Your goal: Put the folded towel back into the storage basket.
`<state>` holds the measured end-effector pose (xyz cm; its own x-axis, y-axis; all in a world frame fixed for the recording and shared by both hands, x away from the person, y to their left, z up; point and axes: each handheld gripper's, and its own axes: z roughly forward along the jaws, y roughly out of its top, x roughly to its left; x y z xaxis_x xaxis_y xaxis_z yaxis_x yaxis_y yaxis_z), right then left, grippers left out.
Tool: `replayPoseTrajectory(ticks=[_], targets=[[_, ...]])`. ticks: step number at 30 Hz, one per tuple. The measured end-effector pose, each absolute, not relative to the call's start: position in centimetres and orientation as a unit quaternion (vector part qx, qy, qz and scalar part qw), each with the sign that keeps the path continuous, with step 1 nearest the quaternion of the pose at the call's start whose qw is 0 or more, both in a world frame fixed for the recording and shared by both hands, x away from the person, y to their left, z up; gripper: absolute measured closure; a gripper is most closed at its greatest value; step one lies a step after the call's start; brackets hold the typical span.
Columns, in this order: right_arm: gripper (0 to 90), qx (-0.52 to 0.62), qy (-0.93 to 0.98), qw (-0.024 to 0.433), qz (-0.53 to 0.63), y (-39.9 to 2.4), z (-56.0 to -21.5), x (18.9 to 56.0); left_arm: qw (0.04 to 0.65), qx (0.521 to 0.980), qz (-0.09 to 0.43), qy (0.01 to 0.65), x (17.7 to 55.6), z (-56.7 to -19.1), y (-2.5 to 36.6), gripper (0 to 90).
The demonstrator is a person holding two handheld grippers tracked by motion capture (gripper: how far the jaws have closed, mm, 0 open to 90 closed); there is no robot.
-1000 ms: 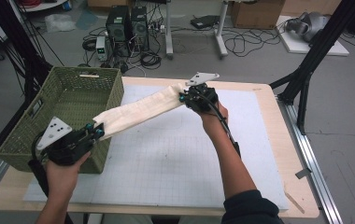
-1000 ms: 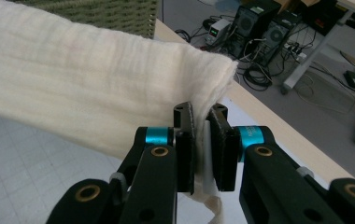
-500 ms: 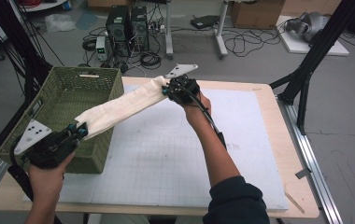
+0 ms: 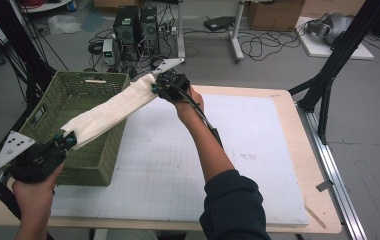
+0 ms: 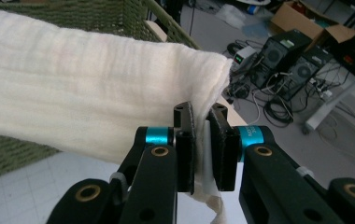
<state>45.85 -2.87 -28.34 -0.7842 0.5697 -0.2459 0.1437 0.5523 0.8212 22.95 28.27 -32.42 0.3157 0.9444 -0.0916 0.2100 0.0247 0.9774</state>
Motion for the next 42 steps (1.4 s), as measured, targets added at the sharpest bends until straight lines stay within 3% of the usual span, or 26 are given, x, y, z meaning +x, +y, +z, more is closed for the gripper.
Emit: replayPoseTrajectory(ticks=[42], targets=[[82.3, 0.170, 0.845, 0.208, 0.463, 8.9, -27.9, 49.1, 0.519, 0.544, 0.372, 0.544, 20.9, -33.1, 34.7, 81.6]])
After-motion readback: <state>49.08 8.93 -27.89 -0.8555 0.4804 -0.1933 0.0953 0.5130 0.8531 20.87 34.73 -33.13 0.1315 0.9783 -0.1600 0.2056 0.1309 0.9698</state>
